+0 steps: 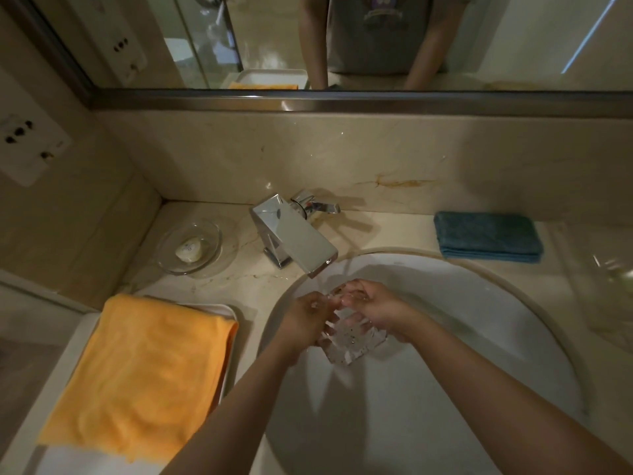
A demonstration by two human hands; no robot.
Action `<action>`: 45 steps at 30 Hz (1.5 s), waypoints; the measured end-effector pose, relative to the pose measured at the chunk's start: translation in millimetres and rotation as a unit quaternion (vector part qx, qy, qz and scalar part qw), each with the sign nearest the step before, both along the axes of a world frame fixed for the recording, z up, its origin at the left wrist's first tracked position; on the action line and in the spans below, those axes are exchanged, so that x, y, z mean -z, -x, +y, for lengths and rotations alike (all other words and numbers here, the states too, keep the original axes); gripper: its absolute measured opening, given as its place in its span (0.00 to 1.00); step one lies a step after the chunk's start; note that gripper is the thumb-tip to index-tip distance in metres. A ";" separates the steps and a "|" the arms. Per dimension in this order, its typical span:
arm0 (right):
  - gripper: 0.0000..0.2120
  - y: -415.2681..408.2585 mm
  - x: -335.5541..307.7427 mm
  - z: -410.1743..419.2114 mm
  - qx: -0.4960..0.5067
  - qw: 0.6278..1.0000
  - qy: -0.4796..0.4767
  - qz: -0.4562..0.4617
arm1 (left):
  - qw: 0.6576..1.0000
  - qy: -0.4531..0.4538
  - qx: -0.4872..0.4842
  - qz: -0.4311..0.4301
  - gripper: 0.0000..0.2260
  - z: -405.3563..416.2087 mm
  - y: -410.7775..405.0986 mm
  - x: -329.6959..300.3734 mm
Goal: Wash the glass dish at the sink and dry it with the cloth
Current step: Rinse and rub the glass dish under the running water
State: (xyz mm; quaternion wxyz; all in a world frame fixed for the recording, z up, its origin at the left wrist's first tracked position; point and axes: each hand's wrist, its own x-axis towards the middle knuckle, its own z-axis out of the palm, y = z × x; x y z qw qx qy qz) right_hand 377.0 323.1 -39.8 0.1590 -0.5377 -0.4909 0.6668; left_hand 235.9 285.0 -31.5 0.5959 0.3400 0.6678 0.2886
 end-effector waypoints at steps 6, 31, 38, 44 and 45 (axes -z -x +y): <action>0.05 -1.3 2.6 1.7 -0.022 0.999 -0.016 -0.020 | 0.994 0.052 0.096 -0.027 0.08 6.4 12.1 -0.6; 0.08 18.7 7.4 -4.2 0.045 0.999 -0.017 0.024 | 0.972 -0.072 0.140 0.173 0.12 15.7 13.4 -5.7; 0.14 23.1 7.8 -1.0 0.144 0.988 0.000 0.053 | 0.994 -0.089 -0.003 -0.070 0.12 6.3 14.9 5.7; 0.14 24.0 12.3 -4.5 0.124 0.992 -0.013 -0.012 | 0.973 -0.025 -0.075 -0.215 0.12 -9.2 4.5 12.4; 0.16 23.1 12.6 -4.5 0.114 0.993 -0.008 -0.018 | 0.969 -0.020 -0.083 -0.231 0.12 -10.2 4.2 14.3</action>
